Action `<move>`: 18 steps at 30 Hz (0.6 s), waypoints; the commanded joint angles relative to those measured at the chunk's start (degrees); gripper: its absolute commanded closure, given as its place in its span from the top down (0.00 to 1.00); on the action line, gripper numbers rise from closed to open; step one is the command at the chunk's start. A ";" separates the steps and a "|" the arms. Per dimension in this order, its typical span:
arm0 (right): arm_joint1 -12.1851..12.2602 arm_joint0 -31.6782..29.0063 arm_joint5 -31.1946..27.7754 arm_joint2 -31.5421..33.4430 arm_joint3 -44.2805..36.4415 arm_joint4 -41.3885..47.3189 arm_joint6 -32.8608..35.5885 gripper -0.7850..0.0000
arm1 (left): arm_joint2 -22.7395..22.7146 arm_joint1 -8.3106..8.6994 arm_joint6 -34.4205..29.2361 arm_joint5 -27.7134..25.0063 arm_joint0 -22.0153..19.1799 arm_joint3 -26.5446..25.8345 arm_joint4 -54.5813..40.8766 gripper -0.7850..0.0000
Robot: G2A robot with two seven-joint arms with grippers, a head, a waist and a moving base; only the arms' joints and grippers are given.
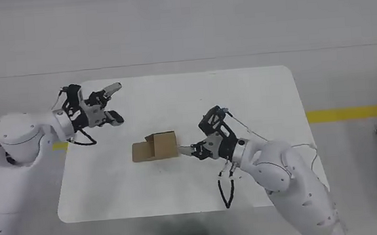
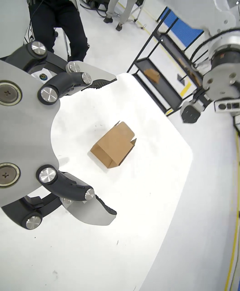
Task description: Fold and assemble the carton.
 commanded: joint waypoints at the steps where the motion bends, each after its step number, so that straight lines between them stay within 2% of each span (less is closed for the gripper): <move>1: -0.01 -0.06 -0.04 0.02 -0.02 0.19 -0.11 1.00 | -5.69 0.36 -0.53 -4.48 5.69 0.14 -3.50 1.00; 8: 0.01 0.10 1.21 -0.19 0.58 -1.46 0.71 1.00 | -6.35 0.37 -0.58 -5.27 6.26 0.28 -4.27 1.00; 11: -0.73 4.33 8.66 -7.63 0.74 -9.80 11.52 1.00 | -6.35 0.37 -0.58 -5.27 6.26 0.28 -4.27 1.00; 13: -2.22 9.89 15.14 -15.68 2.35 -15.92 17.23 1.00 | -6.35 0.37 -0.58 -5.27 6.26 0.28 -4.27 1.00; 18: -6.61 19.59 25.33 -30.06 9.44 -20.77 20.97 1.00 | -6.35 0.37 -0.58 -5.27 6.26 0.28 -4.27 1.00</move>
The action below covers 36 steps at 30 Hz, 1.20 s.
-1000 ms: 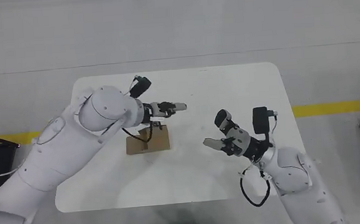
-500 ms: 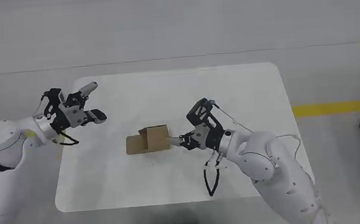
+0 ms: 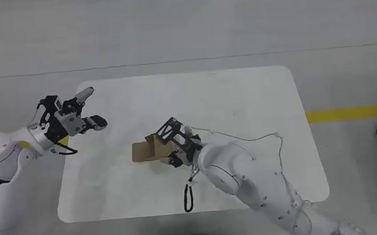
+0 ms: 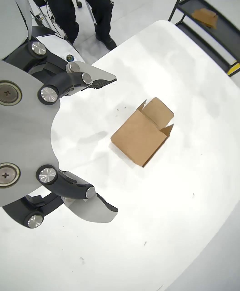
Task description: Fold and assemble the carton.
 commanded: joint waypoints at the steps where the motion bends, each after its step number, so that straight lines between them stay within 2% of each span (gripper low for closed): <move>1: -2.01 3.56 4.84 -6.17 3.50 -2.08 0.24 1.00 | 0.00 0.00 0.00 0.00 0.00 0.00 0.00 1.00; 8: -8.69 11.34 17.34 -17.65 13.29 -10.62 3.07 1.00 | 0.00 0.00 0.00 0.00 0.00 0.00 0.00 1.00; 15: -14.33 15.78 23.53 -21.54 20.90 -15.33 7.45 1.00 | 0.00 0.00 0.00 0.00 0.00 0.00 0.00 1.00; 27: -20.17 15.93 20.37 -19.18 32.04 -21.36 11.94 1.00 | 0.00 0.00 0.00 0.00 0.00 0.00 0.00 1.00; 35: -22.09 12.69 17.99 -13.31 32.05 -26.67 14.32 1.00 | 0.00 0.00 0.00 0.00 0.00 0.00 0.00 1.00; 36: -22.16 11.88 17.70 -12.07 31.36 -27.53 14.61 0.98 | 0.00 0.00 0.00 0.00 0.00 0.00 0.00 1.00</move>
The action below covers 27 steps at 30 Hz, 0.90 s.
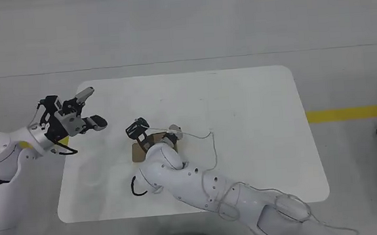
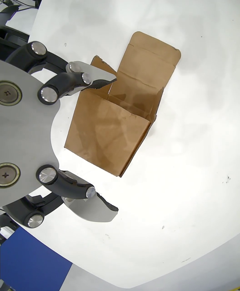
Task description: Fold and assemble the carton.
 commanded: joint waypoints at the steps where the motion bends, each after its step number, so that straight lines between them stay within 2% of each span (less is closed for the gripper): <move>1: -0.04 -1.26 -0.45 2.10 -1.01 -1.46 0.47 0.93 | 0.00 0.00 0.00 0.00 0.00 0.00 0.00 1.00; 3: 0.02 -2.31 -0.98 3.80 -1.80 -2.68 0.99 0.83 | 0.00 0.00 0.00 0.00 0.00 0.00 0.00 1.00; 14: 0.50 -7.83 -5.07 11.45 -6.89 -8.04 3.46 0.61 | 0.00 0.00 0.00 0.00 0.00 0.00 0.00 1.00; 16: 0.47 -8.27 -5.73 11.92 -6.93 -8.69 3.43 0.58 | 0.00 0.00 0.00 0.00 0.00 0.00 0.00 1.00; 21: -0.02 -8.63 -9.08 10.50 -5.00 -13.03 3.89 0.64 | 0.00 0.00 0.00 0.00 0.00 0.00 0.00 1.00; 23: -0.34 -8.67 -9.27 9.68 -4.10 -15.46 3.69 0.62 | 0.00 0.00 0.00 0.00 0.00 0.00 0.00 1.00; 27: -1.04 -8.94 -9.17 9.33 -3.46 -17.24 3.06 0.47 | 0.00 0.00 0.00 0.00 0.00 0.00 0.00 1.00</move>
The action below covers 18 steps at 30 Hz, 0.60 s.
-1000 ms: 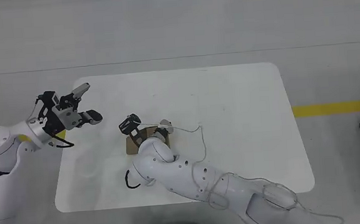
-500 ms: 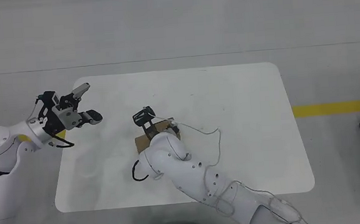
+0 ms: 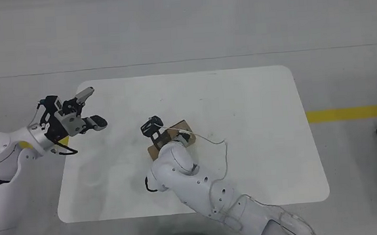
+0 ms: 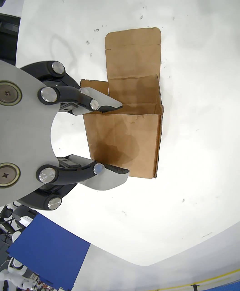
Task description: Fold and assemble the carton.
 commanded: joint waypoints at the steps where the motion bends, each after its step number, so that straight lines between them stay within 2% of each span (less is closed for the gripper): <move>1: -0.27 -0.12 0.02 0.08 0.18 -0.55 -0.02 0.45 | 0.00 0.00 0.00 0.00 0.00 0.00 0.00 1.00; 8: -1.03 -0.53 -0.05 2.59 -0.03 -1.59 0.15 0.25 | 0.00 0.00 0.00 0.00 0.00 0.00 0.00 1.00; 12: -1.13 -2.17 -0.33 4.46 -3.76 -1.21 -0.83 0.15 | 0.00 0.00 0.00 0.00 0.00 0.00 0.00 1.00; 14: -1.04 -3.50 -1.00 5.73 -6.27 -0.46 -1.21 0.04 | 0.00 0.00 0.00 0.00 0.00 0.00 0.00 1.00; 16: -0.85 -4.49 -1.49 7.68 -7.86 -0.41 -1.21 0.00 | 0.00 0.00 0.00 0.00 0.00 0.00 0.00 1.00; 18: -0.71 -5.45 -2.24 9.30 -9.05 -0.06 -1.24 0.00 | 0.00 0.00 0.00 0.00 0.00 0.00 0.00 1.00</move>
